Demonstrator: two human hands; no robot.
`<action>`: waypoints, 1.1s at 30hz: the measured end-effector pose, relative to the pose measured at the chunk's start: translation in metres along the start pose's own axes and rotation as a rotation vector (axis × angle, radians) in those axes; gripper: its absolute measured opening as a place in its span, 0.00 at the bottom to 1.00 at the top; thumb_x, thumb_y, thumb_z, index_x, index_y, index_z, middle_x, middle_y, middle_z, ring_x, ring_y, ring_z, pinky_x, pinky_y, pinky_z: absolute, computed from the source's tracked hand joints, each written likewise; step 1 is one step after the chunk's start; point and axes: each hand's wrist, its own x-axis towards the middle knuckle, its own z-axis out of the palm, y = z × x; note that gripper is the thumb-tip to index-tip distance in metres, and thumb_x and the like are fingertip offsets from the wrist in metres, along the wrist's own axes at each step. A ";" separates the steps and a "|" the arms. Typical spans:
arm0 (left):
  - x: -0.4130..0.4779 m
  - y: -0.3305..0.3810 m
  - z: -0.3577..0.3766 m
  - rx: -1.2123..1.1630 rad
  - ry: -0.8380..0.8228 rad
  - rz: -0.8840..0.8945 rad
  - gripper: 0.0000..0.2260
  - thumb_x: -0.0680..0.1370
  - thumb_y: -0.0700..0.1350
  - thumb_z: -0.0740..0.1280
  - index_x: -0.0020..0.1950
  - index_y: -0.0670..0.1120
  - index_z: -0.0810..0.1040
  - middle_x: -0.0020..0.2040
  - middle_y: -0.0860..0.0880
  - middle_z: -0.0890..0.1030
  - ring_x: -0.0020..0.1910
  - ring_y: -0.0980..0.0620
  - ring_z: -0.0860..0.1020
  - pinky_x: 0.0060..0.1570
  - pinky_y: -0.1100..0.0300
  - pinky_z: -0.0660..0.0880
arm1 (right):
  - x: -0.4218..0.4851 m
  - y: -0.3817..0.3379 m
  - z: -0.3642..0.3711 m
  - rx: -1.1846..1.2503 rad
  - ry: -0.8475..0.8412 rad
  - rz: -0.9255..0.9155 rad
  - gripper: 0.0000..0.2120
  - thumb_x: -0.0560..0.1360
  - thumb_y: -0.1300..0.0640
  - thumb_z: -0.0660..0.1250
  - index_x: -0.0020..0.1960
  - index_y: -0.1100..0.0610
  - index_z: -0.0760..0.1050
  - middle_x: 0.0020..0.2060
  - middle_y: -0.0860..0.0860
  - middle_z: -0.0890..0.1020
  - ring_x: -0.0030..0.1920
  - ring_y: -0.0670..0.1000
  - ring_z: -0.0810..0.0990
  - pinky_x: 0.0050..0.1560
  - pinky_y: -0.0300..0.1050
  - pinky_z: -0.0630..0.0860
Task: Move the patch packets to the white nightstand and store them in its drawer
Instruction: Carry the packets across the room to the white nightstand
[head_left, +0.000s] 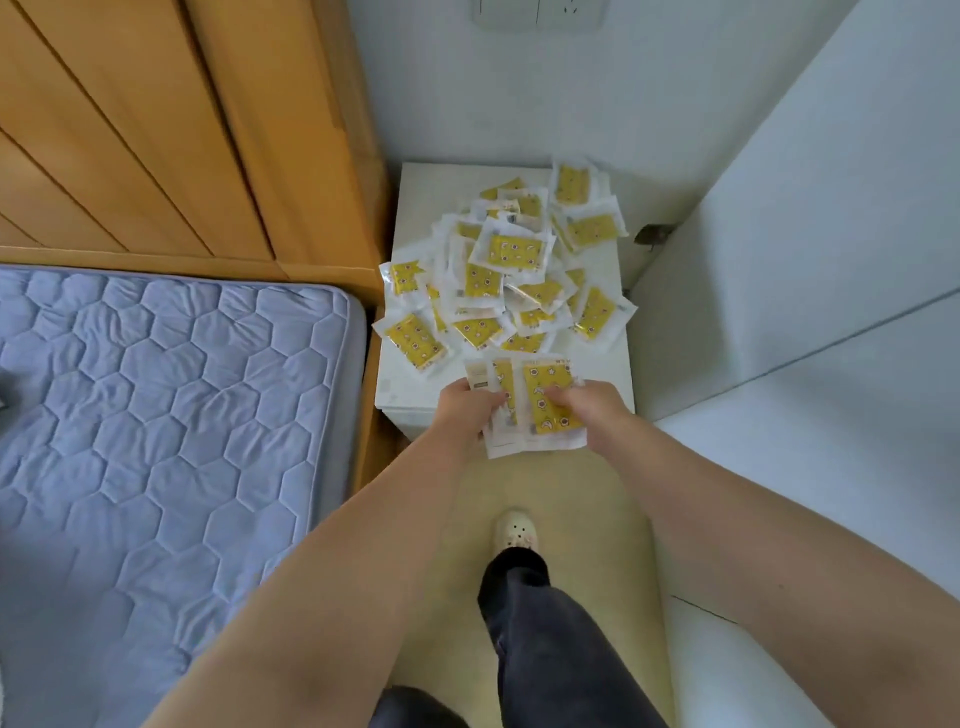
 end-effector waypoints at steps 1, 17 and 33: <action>0.014 0.004 0.010 -0.014 0.023 -0.004 0.06 0.74 0.37 0.71 0.43 0.46 0.76 0.41 0.46 0.80 0.43 0.45 0.78 0.50 0.50 0.78 | 0.018 -0.001 -0.002 0.005 0.014 0.005 0.10 0.73 0.58 0.71 0.51 0.62 0.77 0.49 0.57 0.82 0.51 0.56 0.81 0.59 0.50 0.76; 0.136 -0.029 0.049 1.236 0.175 0.562 0.32 0.81 0.52 0.58 0.78 0.53 0.40 0.78 0.46 0.35 0.77 0.45 0.39 0.75 0.52 0.45 | 0.155 0.031 0.026 -0.413 0.371 -0.261 0.21 0.74 0.49 0.69 0.60 0.61 0.72 0.54 0.55 0.73 0.54 0.57 0.76 0.55 0.51 0.74; 0.097 -0.128 -0.019 1.438 0.051 0.987 0.29 0.77 0.38 0.57 0.77 0.48 0.52 0.77 0.47 0.51 0.76 0.47 0.48 0.74 0.54 0.46 | 0.103 0.098 0.037 -0.208 0.428 -0.520 0.13 0.75 0.61 0.61 0.59 0.62 0.69 0.53 0.54 0.72 0.52 0.53 0.73 0.52 0.47 0.70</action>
